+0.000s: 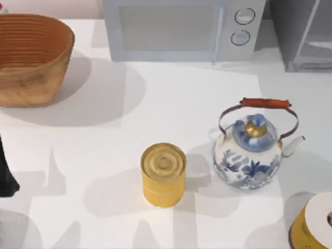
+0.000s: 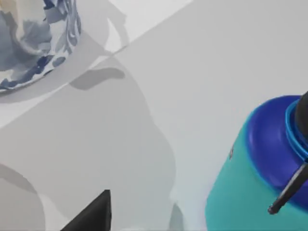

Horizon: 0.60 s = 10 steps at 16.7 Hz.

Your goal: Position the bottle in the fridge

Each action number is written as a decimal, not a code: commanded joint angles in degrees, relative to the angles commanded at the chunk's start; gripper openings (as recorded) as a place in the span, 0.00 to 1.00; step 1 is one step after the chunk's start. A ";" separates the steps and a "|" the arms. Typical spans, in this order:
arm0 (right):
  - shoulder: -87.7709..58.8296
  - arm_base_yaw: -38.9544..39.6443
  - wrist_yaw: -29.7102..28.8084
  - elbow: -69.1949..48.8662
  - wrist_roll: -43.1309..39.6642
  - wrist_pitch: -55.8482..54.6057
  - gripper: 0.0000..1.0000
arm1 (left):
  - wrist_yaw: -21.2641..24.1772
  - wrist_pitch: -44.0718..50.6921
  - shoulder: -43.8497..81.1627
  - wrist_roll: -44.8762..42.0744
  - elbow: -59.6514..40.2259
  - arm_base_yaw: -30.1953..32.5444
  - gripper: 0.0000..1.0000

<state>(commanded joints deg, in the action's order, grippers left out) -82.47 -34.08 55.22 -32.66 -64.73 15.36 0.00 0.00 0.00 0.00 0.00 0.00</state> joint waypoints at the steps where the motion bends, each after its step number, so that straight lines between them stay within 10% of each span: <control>1: -4.19 -1.66 2.69 -1.59 -3.20 0.75 1.00 | 0.00 0.00 0.00 0.00 0.00 0.00 1.00; 10: -17.04 -7.11 11.46 -6.57 -13.30 3.25 1.00 | 0.00 0.00 0.00 0.00 0.00 0.00 1.00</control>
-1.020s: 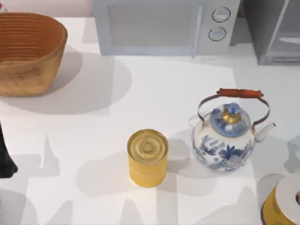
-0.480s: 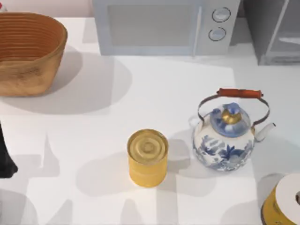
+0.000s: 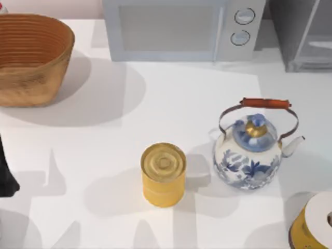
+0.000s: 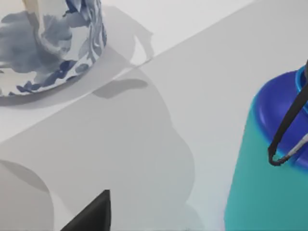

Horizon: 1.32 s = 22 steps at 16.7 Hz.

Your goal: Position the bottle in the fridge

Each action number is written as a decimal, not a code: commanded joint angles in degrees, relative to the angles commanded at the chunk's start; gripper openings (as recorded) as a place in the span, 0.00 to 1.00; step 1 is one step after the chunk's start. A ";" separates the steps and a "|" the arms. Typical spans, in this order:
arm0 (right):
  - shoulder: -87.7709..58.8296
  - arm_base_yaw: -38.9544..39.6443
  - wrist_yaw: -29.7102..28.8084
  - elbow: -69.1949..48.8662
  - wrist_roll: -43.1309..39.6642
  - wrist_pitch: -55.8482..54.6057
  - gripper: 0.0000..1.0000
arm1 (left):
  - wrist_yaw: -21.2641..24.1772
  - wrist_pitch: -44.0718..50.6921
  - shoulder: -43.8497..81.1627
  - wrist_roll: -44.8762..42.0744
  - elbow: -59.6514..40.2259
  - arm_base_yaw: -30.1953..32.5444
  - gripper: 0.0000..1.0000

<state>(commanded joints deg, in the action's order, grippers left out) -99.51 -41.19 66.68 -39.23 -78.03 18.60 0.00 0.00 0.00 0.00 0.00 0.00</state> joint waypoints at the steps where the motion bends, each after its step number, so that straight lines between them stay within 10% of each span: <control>1: 1.08 2.94 -0.10 2.33 0.08 -0.01 1.00 | 0.00 0.00 0.00 0.00 0.00 0.00 1.00; 22: -4.93 11.97 -4.87 5.99 26.54 -34.92 1.00 | 0.00 0.00 0.00 0.00 0.00 0.00 1.00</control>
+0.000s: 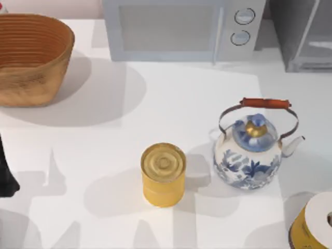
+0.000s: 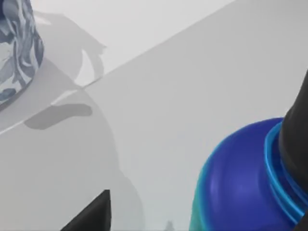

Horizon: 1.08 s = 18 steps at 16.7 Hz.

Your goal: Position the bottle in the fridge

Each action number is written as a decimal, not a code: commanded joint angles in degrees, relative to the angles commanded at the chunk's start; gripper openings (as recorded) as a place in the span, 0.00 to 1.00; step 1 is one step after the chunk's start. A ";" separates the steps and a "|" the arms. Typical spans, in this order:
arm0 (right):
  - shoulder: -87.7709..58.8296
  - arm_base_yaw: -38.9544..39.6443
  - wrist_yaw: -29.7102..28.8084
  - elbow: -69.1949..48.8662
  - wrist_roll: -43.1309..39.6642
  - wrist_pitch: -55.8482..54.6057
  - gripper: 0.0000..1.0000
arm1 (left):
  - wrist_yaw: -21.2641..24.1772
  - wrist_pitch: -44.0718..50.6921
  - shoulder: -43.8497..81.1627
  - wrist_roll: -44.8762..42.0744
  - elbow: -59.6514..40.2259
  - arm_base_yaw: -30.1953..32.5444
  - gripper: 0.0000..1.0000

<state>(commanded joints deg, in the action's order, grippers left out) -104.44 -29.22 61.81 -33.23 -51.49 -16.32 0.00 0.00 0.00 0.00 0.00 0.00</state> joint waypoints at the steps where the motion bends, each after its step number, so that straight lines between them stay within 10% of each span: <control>1: 0.00 0.00 0.00 0.00 0.00 0.00 1.00 | 0.00 0.00 0.00 0.00 0.00 0.00 1.00; 3: 0.00 0.00 0.00 0.00 0.00 0.00 1.00 | 0.00 0.00 0.00 0.00 0.00 0.00 1.00; 16: 0.00 0.00 0.00 0.00 0.00 0.00 0.03 | 0.00 0.00 0.00 0.00 0.00 0.00 1.00; 18: 0.00 0.00 0.00 0.00 0.00 0.00 0.01 | 0.00 0.00 0.00 0.00 0.00 0.00 1.00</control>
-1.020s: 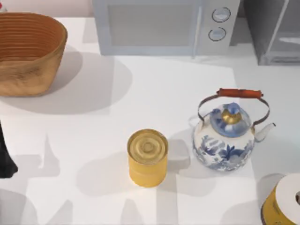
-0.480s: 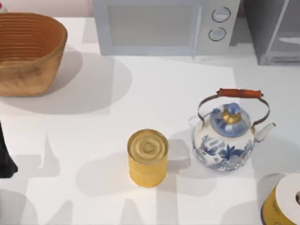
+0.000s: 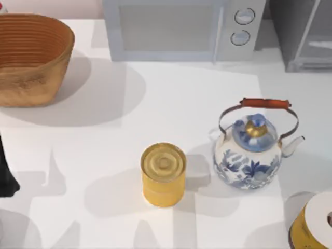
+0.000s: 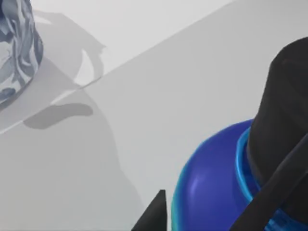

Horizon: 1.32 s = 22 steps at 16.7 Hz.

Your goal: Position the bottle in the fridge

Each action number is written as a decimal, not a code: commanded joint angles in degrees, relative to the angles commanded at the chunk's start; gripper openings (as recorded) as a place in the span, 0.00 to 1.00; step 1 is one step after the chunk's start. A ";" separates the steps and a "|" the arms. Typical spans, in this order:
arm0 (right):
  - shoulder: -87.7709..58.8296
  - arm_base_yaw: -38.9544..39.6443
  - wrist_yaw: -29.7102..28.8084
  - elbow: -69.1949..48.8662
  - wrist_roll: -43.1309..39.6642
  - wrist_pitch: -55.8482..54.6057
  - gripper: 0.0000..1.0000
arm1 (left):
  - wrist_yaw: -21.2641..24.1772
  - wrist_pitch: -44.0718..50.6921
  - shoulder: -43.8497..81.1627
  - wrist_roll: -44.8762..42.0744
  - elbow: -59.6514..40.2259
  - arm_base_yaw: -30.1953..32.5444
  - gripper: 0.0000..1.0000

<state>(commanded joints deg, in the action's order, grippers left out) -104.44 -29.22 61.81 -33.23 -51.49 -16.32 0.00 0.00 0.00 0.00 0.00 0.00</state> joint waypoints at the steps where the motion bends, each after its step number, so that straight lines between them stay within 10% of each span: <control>1: 0.00 0.00 0.00 0.00 0.00 0.00 0.01 | 0.00 0.00 0.00 0.00 0.00 0.00 1.00; 11: 0.16 -1.80 -0.17 -2.48 -1.49 3.54 0.01 | 0.00 0.00 0.00 0.00 0.00 0.00 1.00; 22: -2.01 -10.84 4.23 -22.80 -24.96 41.83 0.01 | 0.00 0.00 0.00 0.00 0.00 0.00 1.00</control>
<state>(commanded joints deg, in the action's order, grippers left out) -106.46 -40.06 66.04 -56.04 -76.45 25.51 0.00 0.00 0.00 0.00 0.00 0.00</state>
